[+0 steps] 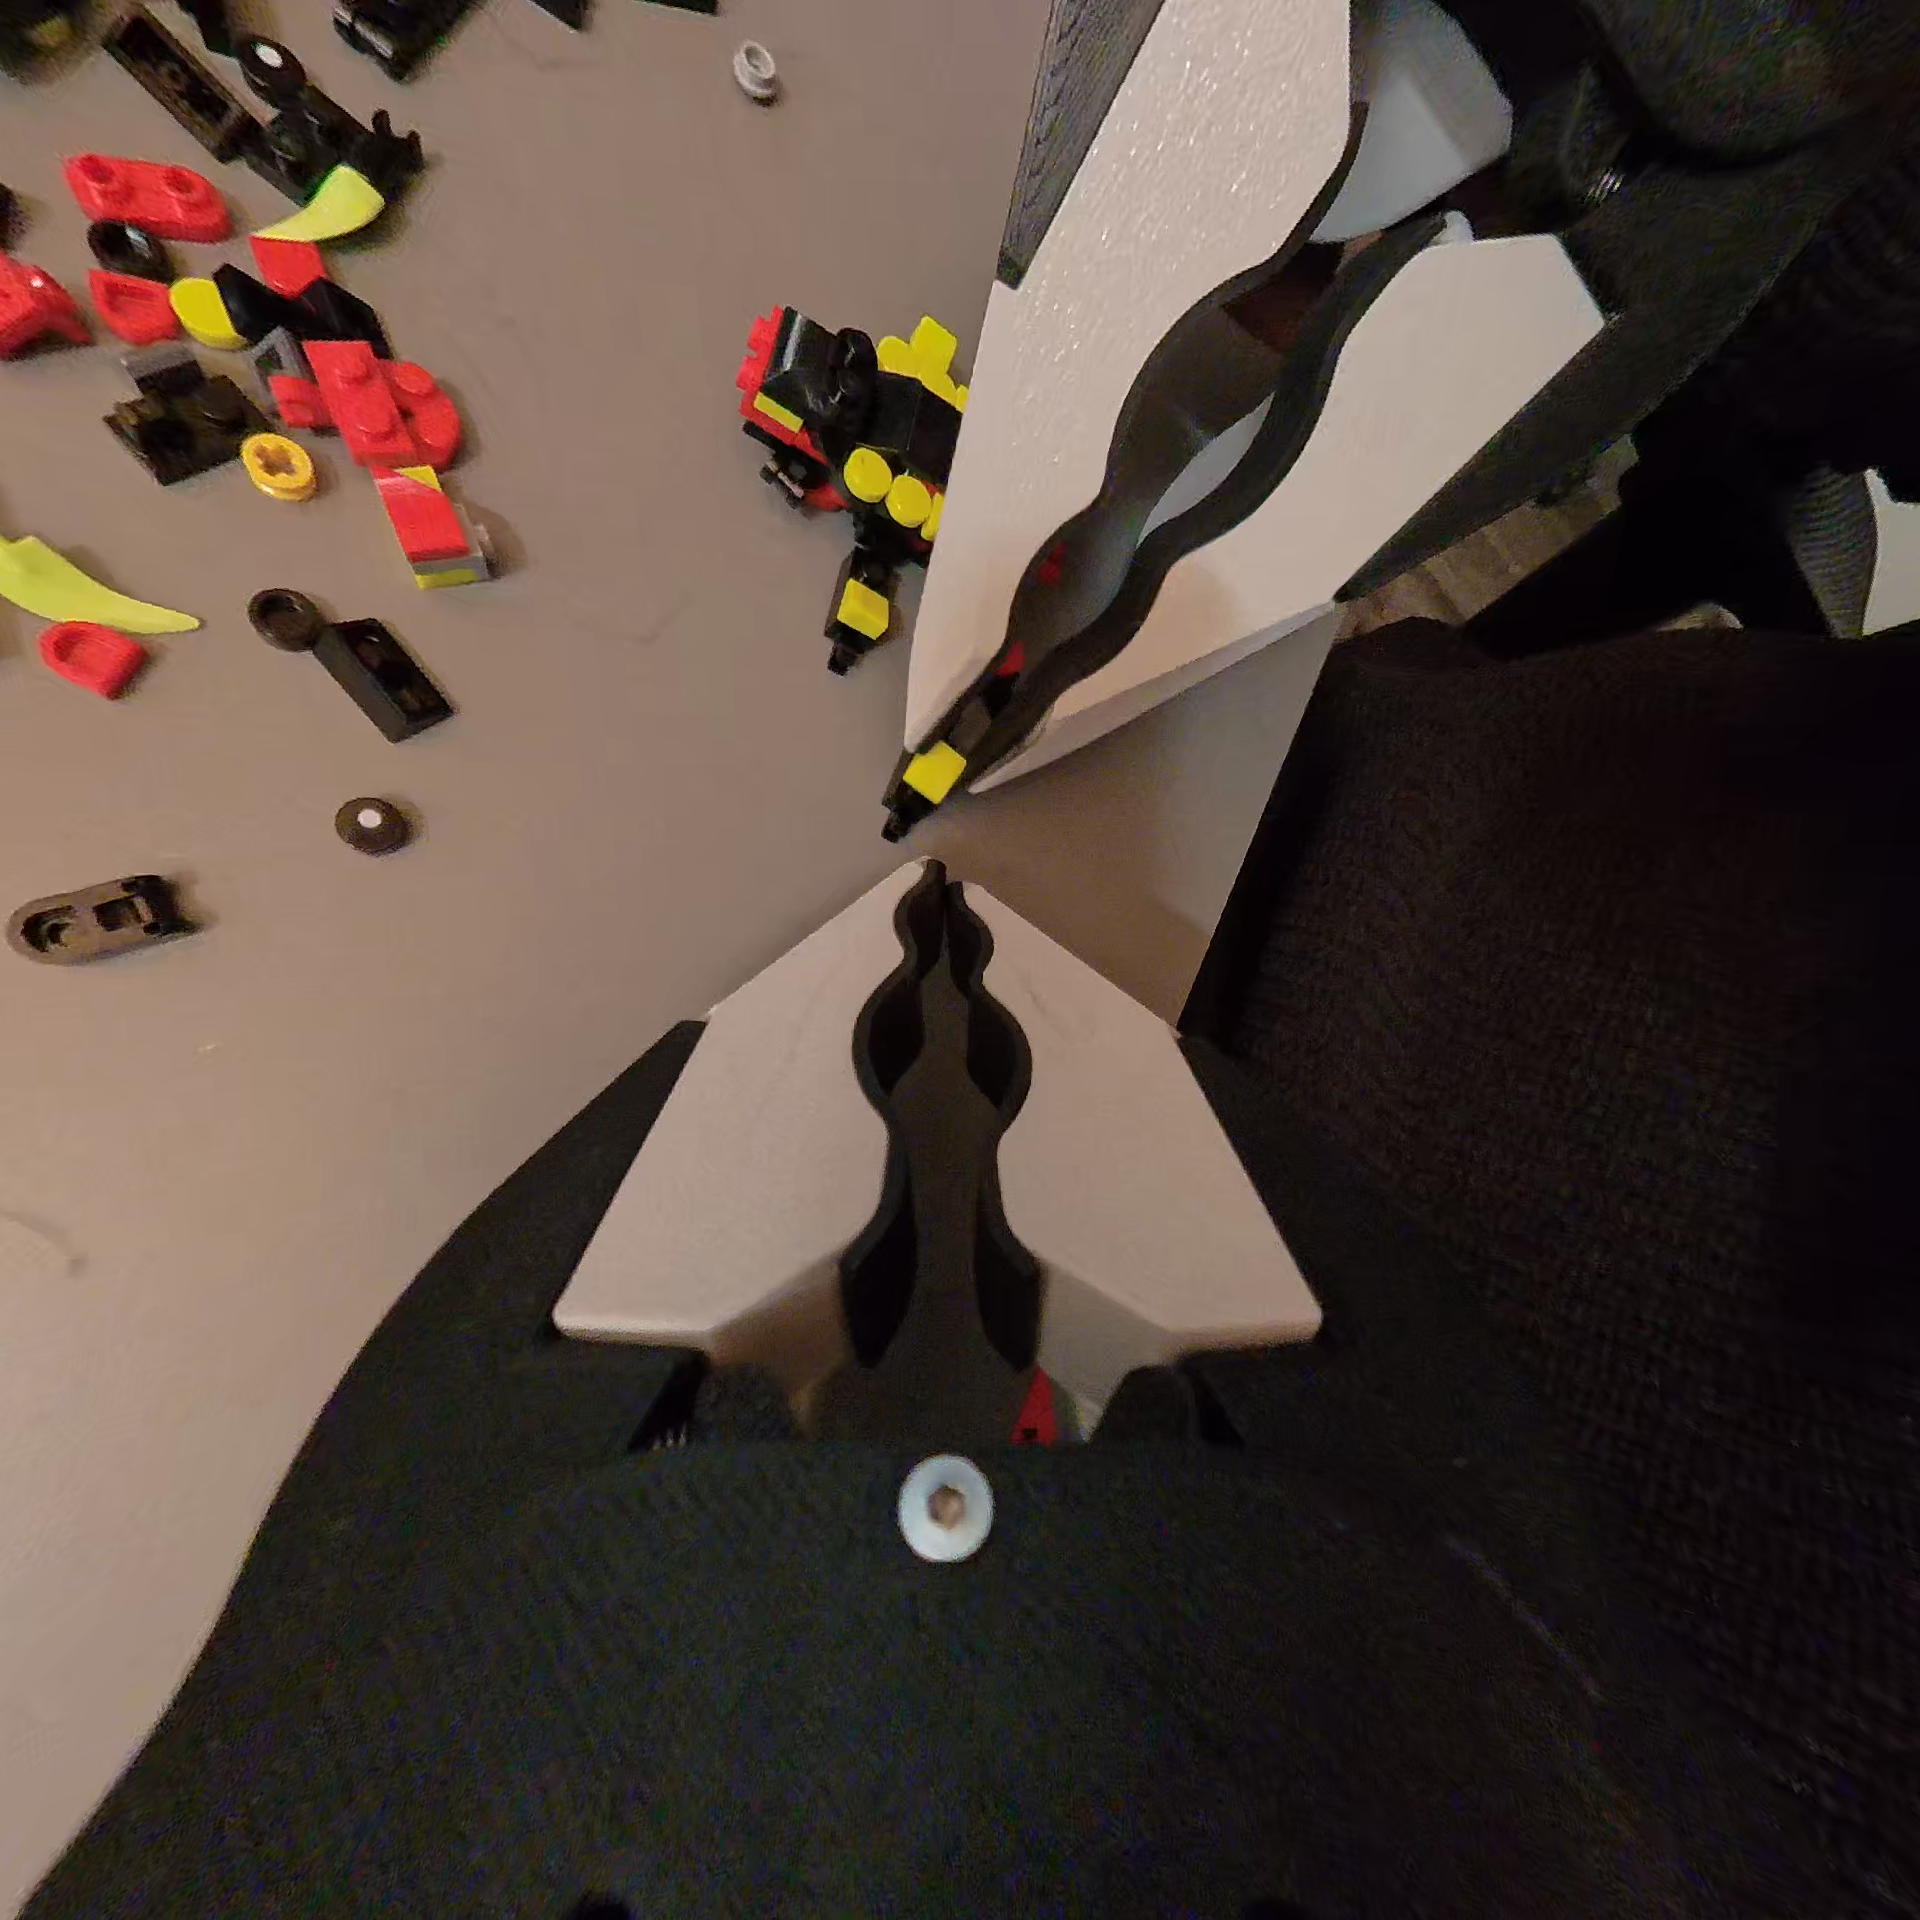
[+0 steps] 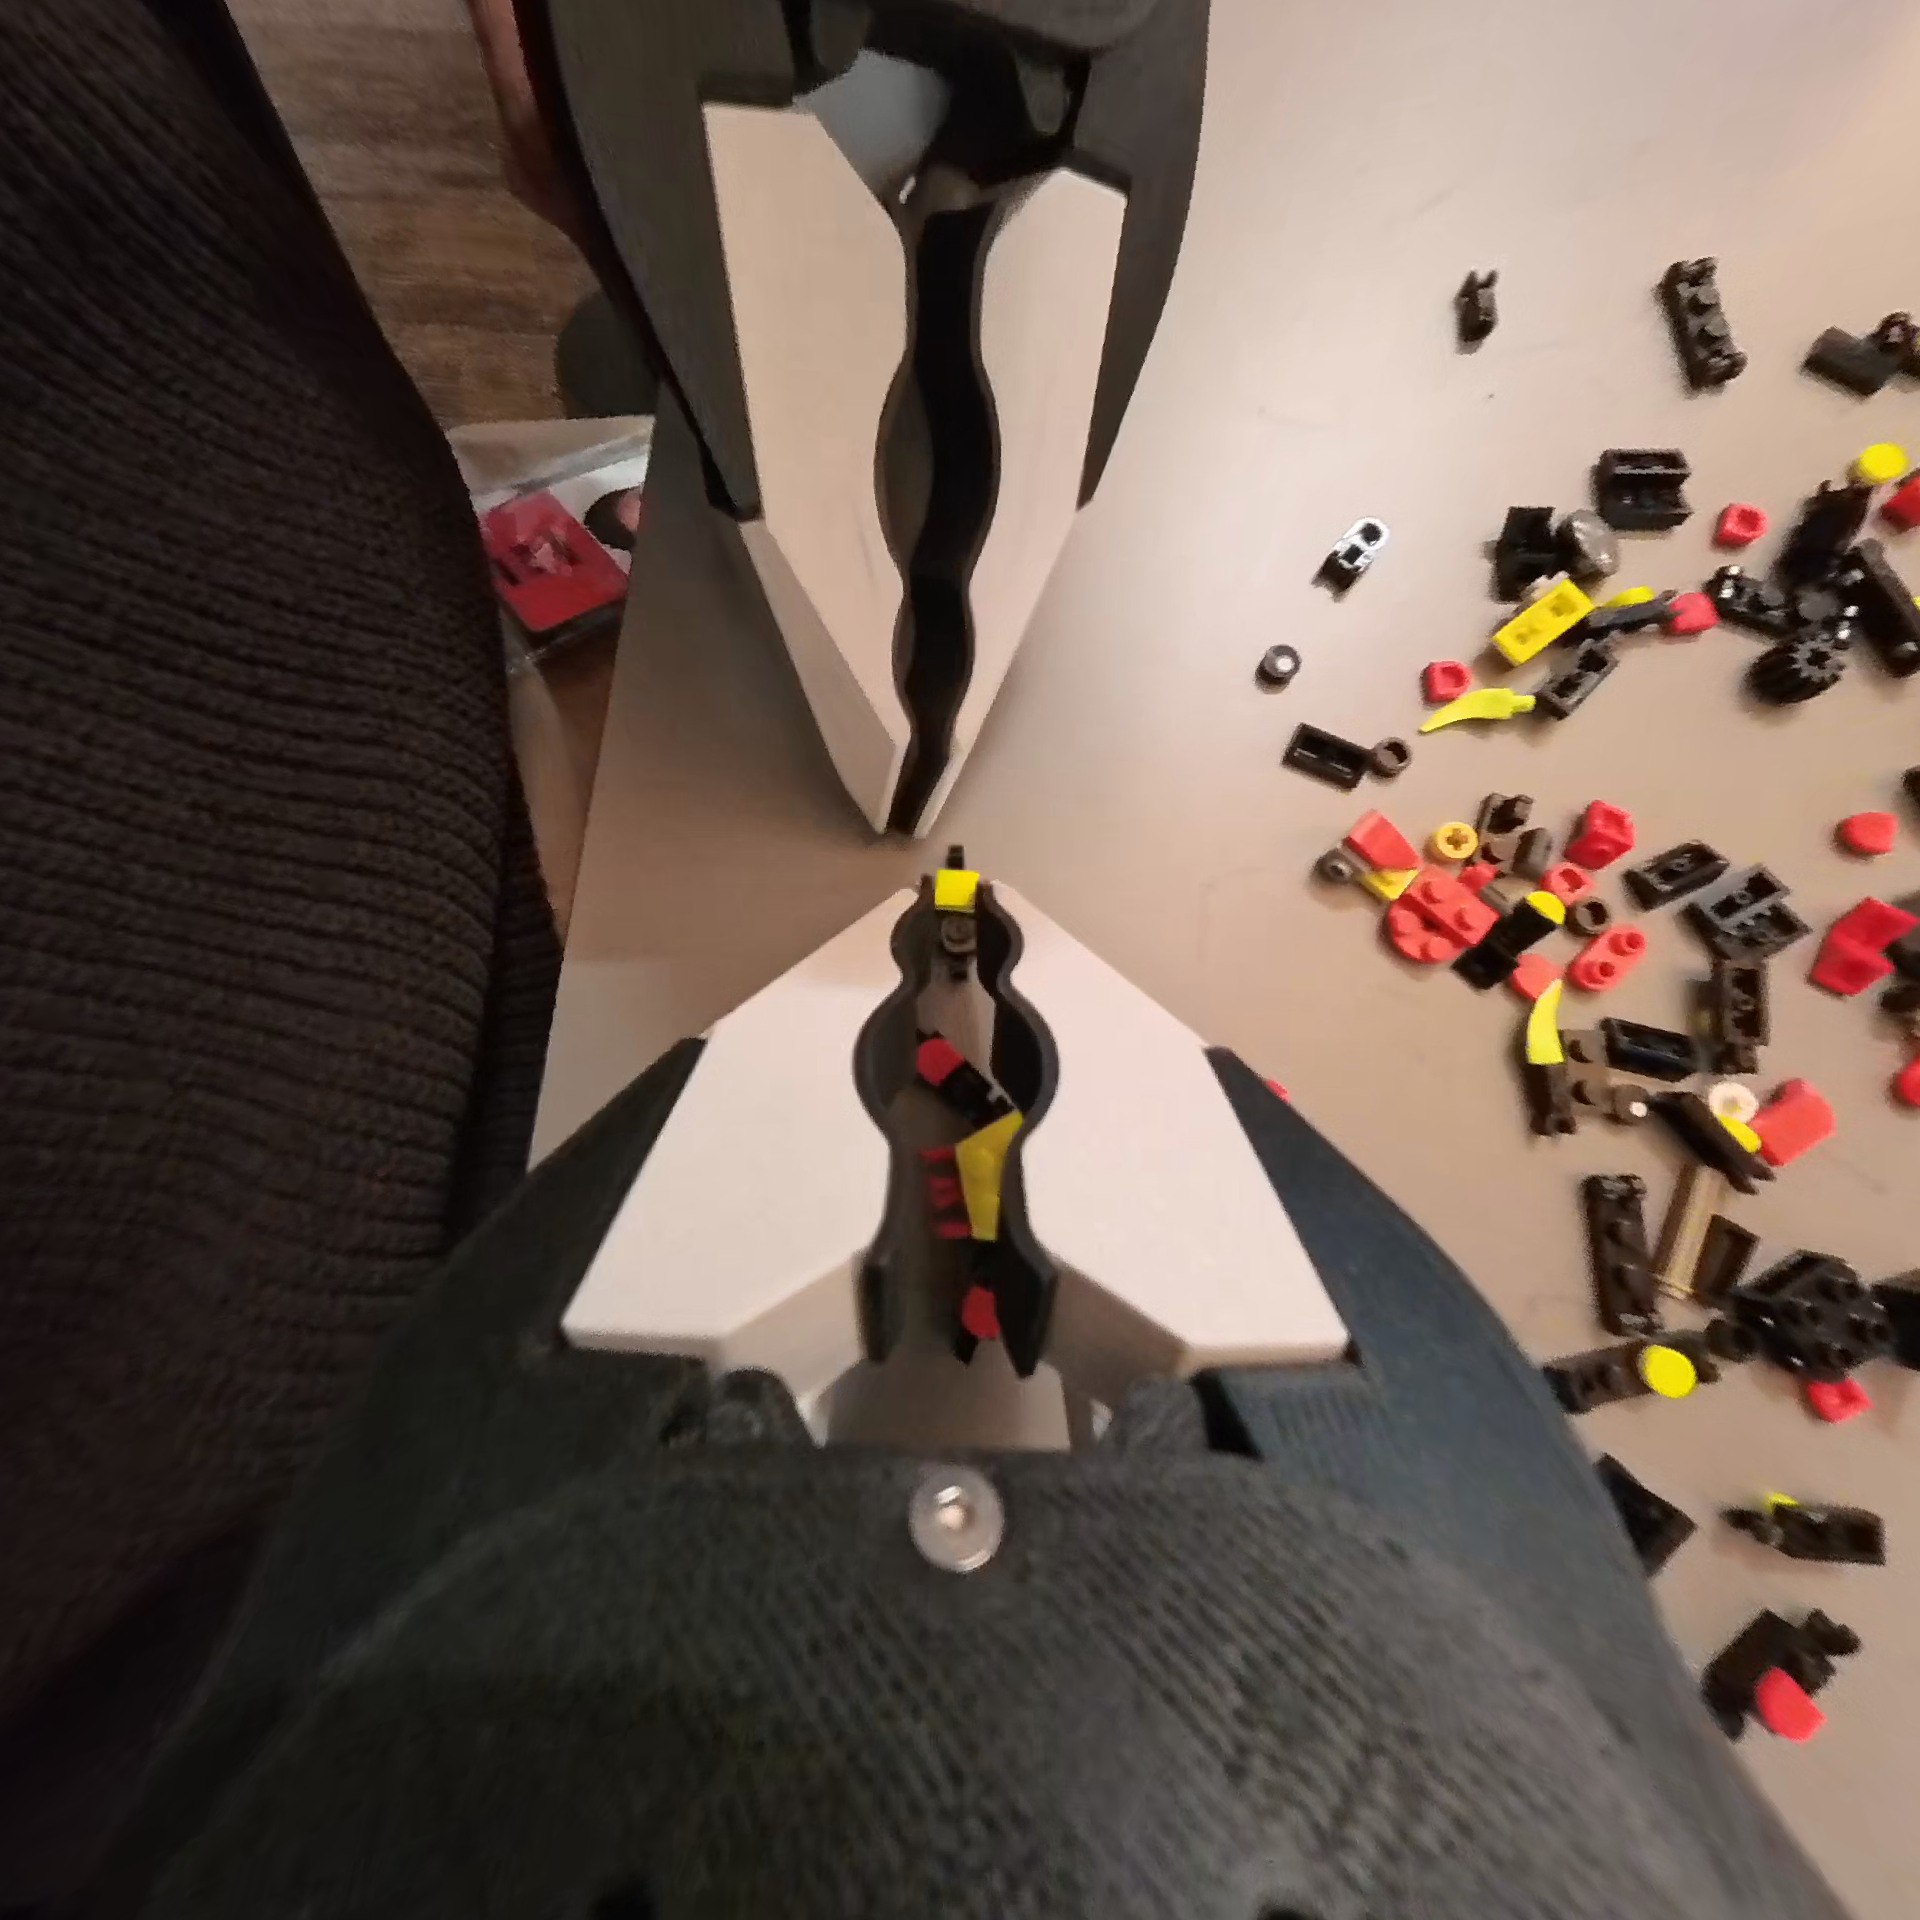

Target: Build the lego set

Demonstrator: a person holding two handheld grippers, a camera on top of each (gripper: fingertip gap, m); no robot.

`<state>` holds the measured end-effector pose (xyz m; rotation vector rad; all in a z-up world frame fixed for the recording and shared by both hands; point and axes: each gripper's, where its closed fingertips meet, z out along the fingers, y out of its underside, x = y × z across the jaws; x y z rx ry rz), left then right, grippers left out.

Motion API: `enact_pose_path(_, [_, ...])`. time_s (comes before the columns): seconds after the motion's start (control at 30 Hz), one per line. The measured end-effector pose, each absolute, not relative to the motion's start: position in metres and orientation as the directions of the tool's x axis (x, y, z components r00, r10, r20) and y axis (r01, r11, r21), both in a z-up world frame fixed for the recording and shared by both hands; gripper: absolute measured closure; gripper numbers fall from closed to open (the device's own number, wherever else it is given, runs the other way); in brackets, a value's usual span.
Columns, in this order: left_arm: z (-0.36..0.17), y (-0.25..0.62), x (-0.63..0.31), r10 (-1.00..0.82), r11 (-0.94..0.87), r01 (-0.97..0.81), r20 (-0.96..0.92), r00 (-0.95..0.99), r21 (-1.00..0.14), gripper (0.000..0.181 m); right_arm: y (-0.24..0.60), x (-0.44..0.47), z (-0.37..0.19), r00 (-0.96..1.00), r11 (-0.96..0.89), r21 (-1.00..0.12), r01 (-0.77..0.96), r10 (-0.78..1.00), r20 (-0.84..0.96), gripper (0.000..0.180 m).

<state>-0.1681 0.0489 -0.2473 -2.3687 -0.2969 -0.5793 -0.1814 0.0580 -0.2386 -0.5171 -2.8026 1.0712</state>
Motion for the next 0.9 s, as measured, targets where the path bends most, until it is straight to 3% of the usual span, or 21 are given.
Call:
enact_pose_path(0.47, [-0.2502, 0.0524, -0.1670, 0.063, -0.752, 0.367, 0.494, 0.867, -0.548, 0.181, 0.0574, -0.1815, -0.2415, -0.958, 0.748, -0.619, 0.240, 0.287, -0.025, 0.173])
enact_pose_path(0.9, [-0.2502, 0.0545, -0.1675, 0.082, -0.746, 0.403, 0.527, 0.846, -0.530, 0.181, 0.0557, -0.1820, -0.2441, -0.988, 0.862, -0.489, 0.134, 0.155, 0.001, 0.174])
